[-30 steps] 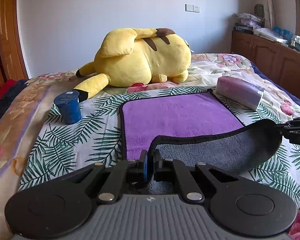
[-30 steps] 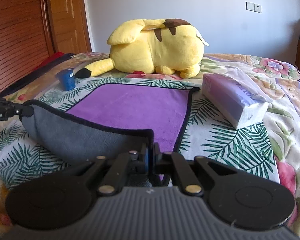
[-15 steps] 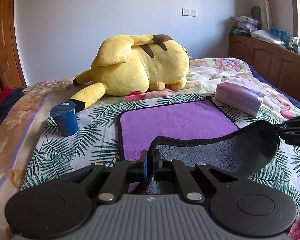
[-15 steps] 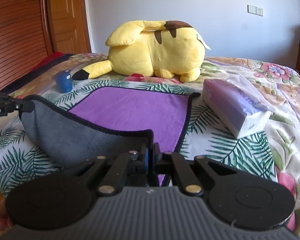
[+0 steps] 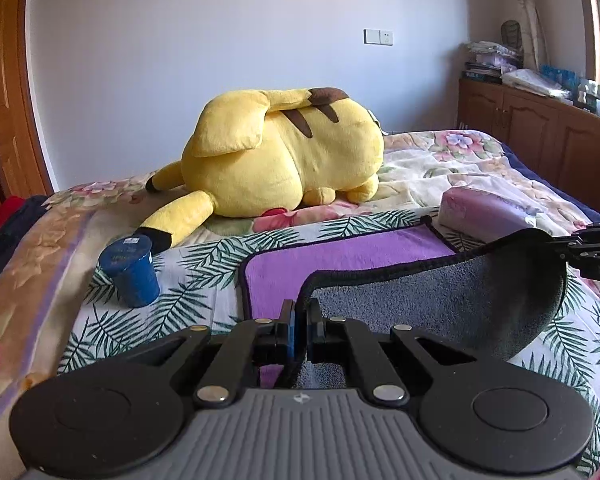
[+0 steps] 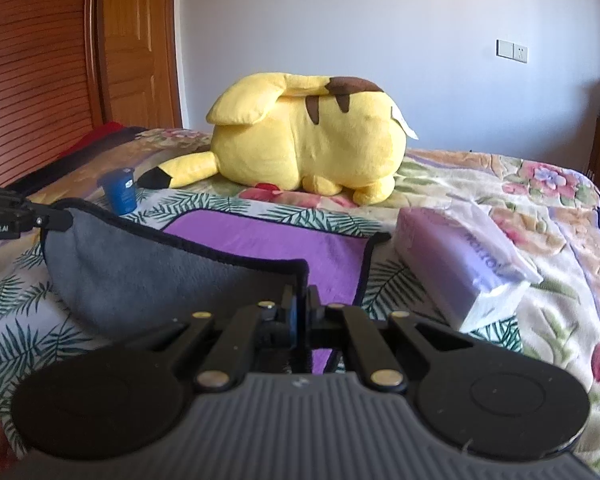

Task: Fold towel

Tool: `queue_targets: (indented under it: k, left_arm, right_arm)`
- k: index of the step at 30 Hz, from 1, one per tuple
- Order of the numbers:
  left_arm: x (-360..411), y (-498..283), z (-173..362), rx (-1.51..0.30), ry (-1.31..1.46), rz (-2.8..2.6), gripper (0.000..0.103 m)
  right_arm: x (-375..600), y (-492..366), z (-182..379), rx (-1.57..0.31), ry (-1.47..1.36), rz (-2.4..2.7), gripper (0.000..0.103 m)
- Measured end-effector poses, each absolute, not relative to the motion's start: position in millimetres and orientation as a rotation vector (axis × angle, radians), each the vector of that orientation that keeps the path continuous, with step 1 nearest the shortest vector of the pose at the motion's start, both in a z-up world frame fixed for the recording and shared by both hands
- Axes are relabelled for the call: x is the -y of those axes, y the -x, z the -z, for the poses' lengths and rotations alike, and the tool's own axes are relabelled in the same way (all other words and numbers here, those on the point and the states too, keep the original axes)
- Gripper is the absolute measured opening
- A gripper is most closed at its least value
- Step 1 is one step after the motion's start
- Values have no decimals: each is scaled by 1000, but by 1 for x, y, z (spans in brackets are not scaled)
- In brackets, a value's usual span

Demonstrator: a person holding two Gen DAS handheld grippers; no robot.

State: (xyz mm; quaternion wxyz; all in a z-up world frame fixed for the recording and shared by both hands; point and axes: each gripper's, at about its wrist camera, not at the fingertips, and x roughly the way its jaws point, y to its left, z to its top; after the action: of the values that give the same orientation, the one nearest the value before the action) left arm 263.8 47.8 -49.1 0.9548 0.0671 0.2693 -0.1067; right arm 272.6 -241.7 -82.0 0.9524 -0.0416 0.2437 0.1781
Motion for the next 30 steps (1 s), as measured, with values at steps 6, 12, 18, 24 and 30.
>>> queue_targets:
  k: [6, 12, 18, 24, 30]
  left_arm:
    - [-50, -273, 44, -529, -143, 215, 5]
    - [-50, -287, 42, -518, -171, 206, 5]
    - [-51, -308, 43, -511, -184, 198, 5]
    - [-49, -329, 40, -497, -180, 188, 5]
    - [-44, -351, 41, -476, -188, 167, 5]
  right_arm:
    - [240, -282, 81, -481, 107, -367, 4]
    - [239, -292, 78, -467, 117, -369, 4]
    - [240, -310, 76, -457, 133, -366, 4]
    - [237, -329, 76, -444, 179, -366, 4]
    - [237, -350, 75, -419, 192, -356, 4]
